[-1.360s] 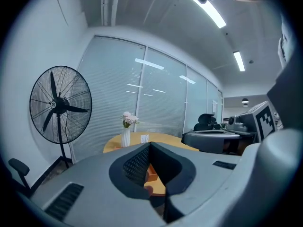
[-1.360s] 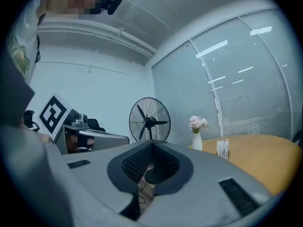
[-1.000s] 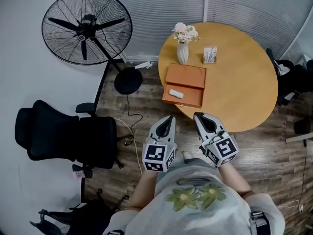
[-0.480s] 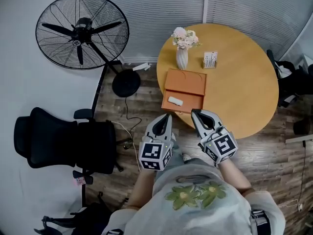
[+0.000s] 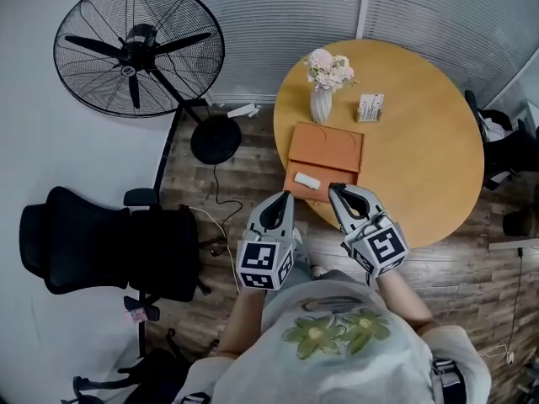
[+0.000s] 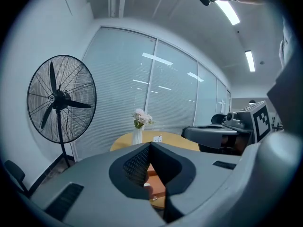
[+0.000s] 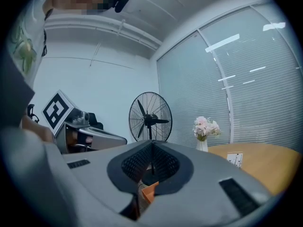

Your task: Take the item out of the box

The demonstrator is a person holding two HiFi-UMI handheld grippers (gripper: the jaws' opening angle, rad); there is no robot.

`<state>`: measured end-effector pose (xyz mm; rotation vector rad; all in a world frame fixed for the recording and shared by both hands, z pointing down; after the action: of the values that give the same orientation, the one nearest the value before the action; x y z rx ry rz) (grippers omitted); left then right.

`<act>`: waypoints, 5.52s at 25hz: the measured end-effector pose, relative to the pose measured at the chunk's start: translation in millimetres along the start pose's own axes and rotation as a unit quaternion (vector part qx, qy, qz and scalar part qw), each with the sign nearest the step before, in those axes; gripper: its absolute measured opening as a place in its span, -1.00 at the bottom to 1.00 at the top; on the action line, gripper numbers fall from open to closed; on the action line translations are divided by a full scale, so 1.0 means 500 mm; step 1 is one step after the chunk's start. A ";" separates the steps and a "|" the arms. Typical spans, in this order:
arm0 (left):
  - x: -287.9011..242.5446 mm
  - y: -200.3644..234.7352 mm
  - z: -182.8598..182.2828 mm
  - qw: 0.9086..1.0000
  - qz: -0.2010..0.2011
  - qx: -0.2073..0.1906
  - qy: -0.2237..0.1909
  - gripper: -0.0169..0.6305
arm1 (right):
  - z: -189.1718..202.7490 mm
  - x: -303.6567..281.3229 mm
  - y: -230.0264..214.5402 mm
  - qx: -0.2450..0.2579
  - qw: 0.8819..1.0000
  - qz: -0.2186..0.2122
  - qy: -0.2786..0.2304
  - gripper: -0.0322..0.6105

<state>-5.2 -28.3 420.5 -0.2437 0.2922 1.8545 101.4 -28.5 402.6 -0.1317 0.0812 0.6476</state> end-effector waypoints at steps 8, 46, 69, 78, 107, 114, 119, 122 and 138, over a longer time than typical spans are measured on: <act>-0.056 0.036 -0.011 1.000 0.011 0.002 0.004 -0.94 | 0.005 -0.057 -0.040 -0.001 1.000 0.011 0.012 -0.88; -0.176 0.128 0.032 0.999 0.028 0.004 0.046 -0.94 | 0.139 -0.192 -0.112 0.010 0.993 -0.008 0.119 -0.46; -0.208 0.167 0.060 0.997 0.041 0.003 0.068 -0.94 | 0.304 -0.245 -0.120 0.010 0.966 -0.060 0.250 -0.46; -0.213 0.185 0.074 0.996 0.039 0.009 0.077 -0.94 | 0.372 -0.262 -0.126 0.025 0.949 -0.074 0.306 -0.46; -0.209 0.206 0.106 0.995 0.022 0.015 0.098 -0.94 | 0.516 -0.304 -0.166 0.029 0.900 -0.096 0.423 -0.45; -0.205 0.207 0.109 0.995 0.018 0.015 0.102 -0.94 | 0.535 -0.304 -0.170 0.040 0.890 -0.098 0.444 -0.39; -0.204 0.210 0.109 0.995 0.014 0.015 0.102 -0.94 | 0.552 -0.304 -0.168 0.037 0.881 -0.106 0.459 -0.37; -0.202 0.213 0.112 0.994 0.012 0.015 0.105 -0.94 | 0.557 -0.304 -0.163 0.035 0.876 -0.113 0.468 -0.37; -0.193 0.211 0.111 0.994 0.007 0.015 0.104 -0.94 | 0.556 -0.299 -0.157 0.028 0.872 -0.120 0.474 -0.44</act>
<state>-78.4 -127.8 511.4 -0.4151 0.4656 1.8388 39.7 -138.4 702.6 -0.3905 1.0203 0.2786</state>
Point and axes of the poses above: the fingertips, and each gripper's own axes: x backward along the fingers, y to its left, z out of its underside, the point moved 2 cm from there along x, backward along the fingers, and after that the axes turned 13 degrees about -z, right-handed, at the moved point
